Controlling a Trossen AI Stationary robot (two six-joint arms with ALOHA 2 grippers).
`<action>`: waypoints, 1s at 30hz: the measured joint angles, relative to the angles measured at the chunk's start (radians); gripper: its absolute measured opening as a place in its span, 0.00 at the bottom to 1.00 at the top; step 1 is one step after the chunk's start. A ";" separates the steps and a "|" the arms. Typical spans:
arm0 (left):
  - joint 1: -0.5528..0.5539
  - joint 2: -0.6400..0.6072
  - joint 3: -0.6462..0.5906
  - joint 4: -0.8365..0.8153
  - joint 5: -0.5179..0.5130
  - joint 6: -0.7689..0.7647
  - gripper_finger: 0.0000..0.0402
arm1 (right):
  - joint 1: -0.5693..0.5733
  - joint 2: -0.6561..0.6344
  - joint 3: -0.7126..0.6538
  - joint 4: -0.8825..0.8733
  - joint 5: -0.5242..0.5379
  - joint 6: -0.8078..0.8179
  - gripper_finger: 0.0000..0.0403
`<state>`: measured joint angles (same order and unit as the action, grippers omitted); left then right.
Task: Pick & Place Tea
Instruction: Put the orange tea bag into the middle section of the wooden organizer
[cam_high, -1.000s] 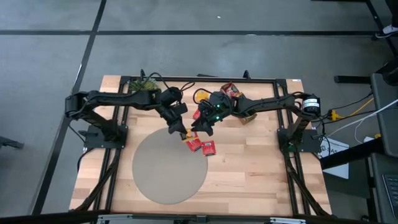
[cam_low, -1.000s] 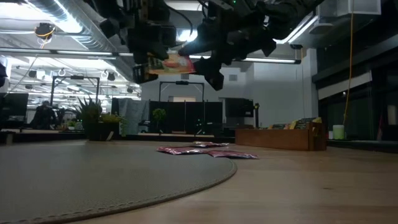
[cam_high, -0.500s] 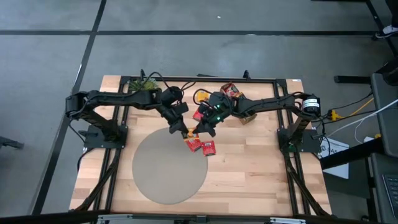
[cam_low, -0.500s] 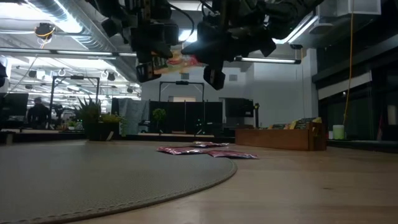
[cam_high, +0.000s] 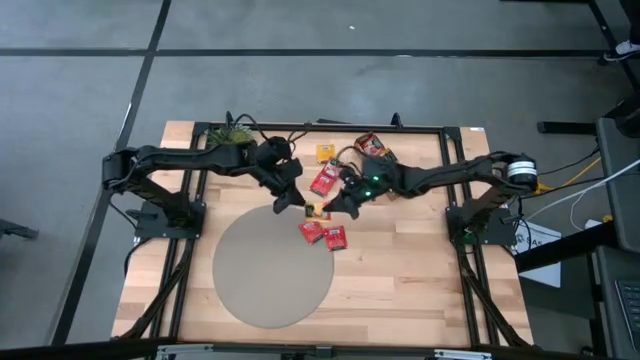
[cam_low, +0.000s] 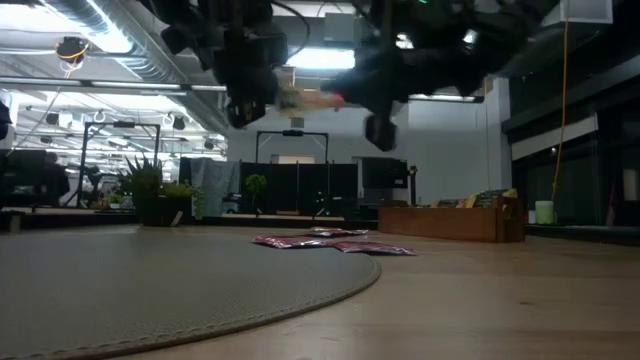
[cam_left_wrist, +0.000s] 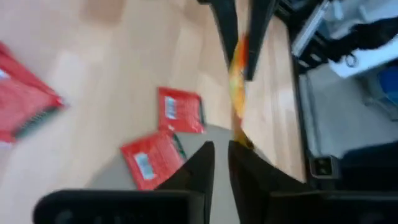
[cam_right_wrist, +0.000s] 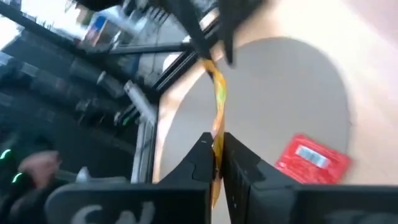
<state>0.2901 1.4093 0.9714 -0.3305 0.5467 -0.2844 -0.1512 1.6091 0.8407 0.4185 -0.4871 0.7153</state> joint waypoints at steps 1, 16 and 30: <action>0.001 -0.005 0.000 0.009 -0.017 0.000 0.12 | 0.005 -0.013 -0.030 0.029 0.032 0.023 0.04; 0.068 0.004 0.000 0.431 -0.134 -0.199 0.20 | 0.092 -0.083 -0.180 0.333 0.476 0.119 0.04; 0.215 -0.012 -0.086 0.488 -0.013 -0.264 0.26 | 0.077 -0.083 -0.180 0.354 0.600 0.133 0.05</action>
<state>0.5050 1.3975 0.8851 0.1574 0.5334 -0.5485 -0.0738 1.5265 0.6609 0.7730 0.1127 0.8478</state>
